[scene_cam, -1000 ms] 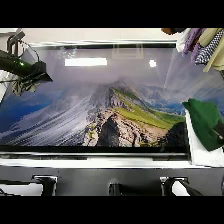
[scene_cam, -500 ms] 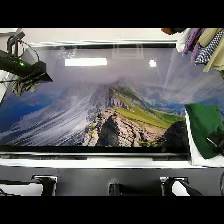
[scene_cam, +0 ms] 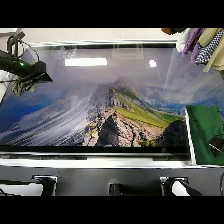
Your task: Fold the clothes and pants, and hang the long-sleeved shirts on hangers.
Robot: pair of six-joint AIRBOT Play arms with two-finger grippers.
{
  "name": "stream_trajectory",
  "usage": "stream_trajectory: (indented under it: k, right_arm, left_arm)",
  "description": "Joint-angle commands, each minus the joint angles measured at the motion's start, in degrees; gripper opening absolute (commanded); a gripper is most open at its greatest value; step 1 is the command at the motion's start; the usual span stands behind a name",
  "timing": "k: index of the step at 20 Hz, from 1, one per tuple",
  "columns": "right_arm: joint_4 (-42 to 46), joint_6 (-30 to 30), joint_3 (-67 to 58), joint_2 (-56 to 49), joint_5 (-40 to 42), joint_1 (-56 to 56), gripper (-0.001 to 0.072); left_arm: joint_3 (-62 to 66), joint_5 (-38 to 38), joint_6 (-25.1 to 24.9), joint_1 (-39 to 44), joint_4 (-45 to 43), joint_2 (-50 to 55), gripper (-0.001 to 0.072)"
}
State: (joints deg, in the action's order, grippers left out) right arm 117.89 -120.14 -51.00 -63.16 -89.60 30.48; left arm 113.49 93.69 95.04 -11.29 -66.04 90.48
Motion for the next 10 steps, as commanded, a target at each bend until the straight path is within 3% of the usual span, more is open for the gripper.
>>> stream_trajectory:
  k: [1, 2, 5, 7, 10]
  right_arm:
    - [-3.0, 3.6, -2.4, 1.9, 0.1, 0.0, 0.037]
    - [-9.5, 4.6, -4.1, 3.3, 3.4, 0.0, 0.0188]
    - [-35.1, 16.1, -6.9, 6.6, 16.2, -3.6, 0.0029]
    - [-44.1, 21.6, -7.1, 7.0, 20.7, -11.4, 0.0029]
    - [-44.0, 24.2, -7.1, 7.0, 23.0, -25.6, 0.0029]
  left_arm:
    - [0.0, 0.0, 0.2, 0.0, -0.1, 0.0, 0.0018]
    - [0.0, 0.0, 0.2, 0.0, -0.1, 0.0, 0.0018]
    - [0.0, 0.2, 0.1, 0.8, -3.4, -0.1, 0.0018]
    - [-0.4, 1.4, -0.9, 3.2, -10.5, -0.9, 0.0017]
    - [-7.0, -2.0, -3.8, 7.6, -16.3, -5.1, 0.0017]
